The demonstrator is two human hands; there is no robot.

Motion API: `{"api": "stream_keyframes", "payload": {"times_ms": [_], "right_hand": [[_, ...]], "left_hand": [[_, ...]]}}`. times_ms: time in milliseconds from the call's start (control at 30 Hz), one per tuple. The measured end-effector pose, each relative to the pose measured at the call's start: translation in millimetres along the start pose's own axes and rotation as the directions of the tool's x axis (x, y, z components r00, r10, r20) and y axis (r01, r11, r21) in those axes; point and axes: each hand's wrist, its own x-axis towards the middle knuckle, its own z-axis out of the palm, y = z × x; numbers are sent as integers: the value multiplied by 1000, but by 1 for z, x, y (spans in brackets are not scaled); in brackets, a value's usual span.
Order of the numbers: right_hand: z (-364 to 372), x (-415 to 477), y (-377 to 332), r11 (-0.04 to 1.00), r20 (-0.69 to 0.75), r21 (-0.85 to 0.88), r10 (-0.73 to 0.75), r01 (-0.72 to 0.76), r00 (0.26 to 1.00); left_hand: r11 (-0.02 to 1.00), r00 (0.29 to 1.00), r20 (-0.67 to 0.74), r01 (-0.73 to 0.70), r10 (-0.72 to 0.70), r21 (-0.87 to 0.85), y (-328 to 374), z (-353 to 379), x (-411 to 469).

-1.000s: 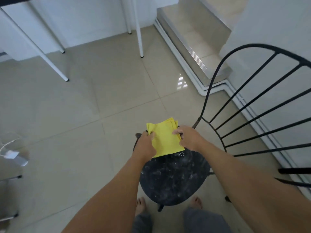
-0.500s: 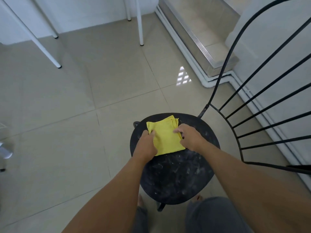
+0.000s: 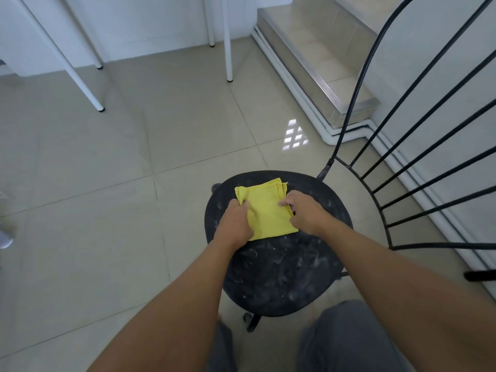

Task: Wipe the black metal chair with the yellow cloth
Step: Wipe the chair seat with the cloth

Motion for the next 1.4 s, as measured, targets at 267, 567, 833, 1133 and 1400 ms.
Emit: {"api": "stream_keyframes", "payload": {"times_ms": [267, 567, 833, 1133, 1400], "right_hand": [[5, -43, 7, 999, 27, -44, -12, 13, 1000], [1, -82, 16, 999, -92, -41, -21, 17, 996], [-19, -106, 22, 997, -159, 50, 60, -52, 986], [7, -118, 49, 876, -235, 381, 401, -296, 885], [46, -126, 55, 337, 28, 847, 743, -410, 669]], "left_hand": [[998, 998, 15, 69, -69, 1, 11, 23, -42], [983, 978, -206, 51, -14, 175, 34, 6, -72], [953, 987, -146, -26, 73, 300, 73, -7, -91], [955, 982, -122, -106, 144, 277, 73, 12, -91], [978, 985, -106, -115, 135, 174, 54, 23, -71]]}}
